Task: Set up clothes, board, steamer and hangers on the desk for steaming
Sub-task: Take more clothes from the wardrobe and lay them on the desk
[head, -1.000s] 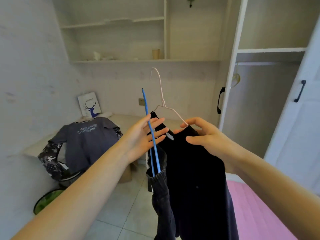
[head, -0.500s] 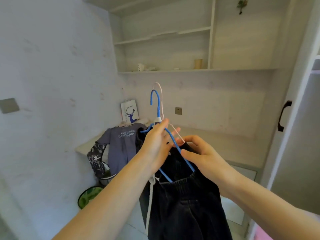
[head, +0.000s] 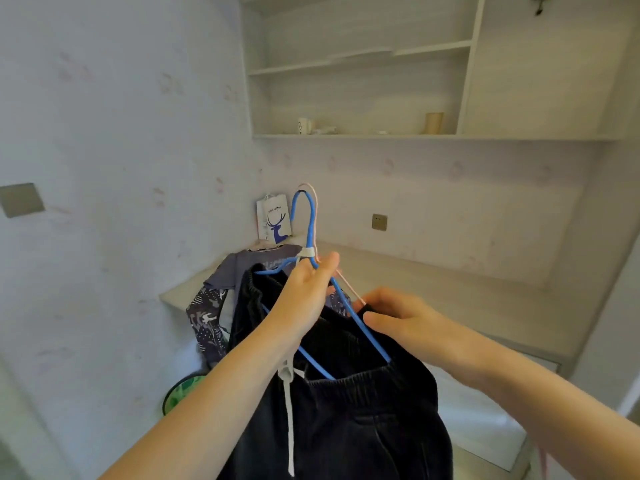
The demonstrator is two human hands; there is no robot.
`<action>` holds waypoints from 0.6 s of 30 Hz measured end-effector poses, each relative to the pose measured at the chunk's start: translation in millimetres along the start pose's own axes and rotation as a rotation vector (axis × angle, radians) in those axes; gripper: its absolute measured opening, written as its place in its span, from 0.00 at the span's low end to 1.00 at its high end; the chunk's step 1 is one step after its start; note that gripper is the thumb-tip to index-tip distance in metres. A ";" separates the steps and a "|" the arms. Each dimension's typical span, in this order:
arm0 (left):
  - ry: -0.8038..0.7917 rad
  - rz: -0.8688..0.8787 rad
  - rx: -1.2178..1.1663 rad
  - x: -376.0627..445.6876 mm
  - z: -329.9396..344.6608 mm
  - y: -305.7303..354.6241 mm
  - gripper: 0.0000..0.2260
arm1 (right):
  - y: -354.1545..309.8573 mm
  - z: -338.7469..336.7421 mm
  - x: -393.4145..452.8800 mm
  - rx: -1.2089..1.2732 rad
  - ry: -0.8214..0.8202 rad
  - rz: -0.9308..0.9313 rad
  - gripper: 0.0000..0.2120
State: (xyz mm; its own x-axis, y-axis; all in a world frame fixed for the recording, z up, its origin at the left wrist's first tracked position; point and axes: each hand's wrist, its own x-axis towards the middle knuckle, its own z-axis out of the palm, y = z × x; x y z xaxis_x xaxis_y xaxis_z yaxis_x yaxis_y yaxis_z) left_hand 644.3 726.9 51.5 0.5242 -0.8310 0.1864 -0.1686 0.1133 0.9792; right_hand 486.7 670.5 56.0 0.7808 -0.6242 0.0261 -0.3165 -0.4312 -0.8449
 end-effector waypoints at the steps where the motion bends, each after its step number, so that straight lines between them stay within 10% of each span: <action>1: -0.018 0.006 0.023 2.0 -7.2 -5.1 0.13 | -3.5 3.5 8.4 -0.103 -0.011 0.001 0.07; 8: -0.117 -0.001 0.152 13.3 -46.1 -30.0 0.14 | -14.9 58.5 67.2 -0.609 0.098 -0.156 0.13; 18: -0.074 0.083 0.275 75.7 -79.7 -65.7 0.22 | 7.6 83.1 156.7 -0.431 0.266 -0.246 0.08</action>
State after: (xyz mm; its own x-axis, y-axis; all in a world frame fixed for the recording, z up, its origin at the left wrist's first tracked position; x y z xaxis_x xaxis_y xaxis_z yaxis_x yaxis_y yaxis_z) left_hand 761.7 700.0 7.7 0.4389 -0.8635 0.2486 -0.4333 0.0390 0.9004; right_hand 651.4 623.6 9.3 0.7145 -0.5903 0.3755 -0.3775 -0.7772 -0.5035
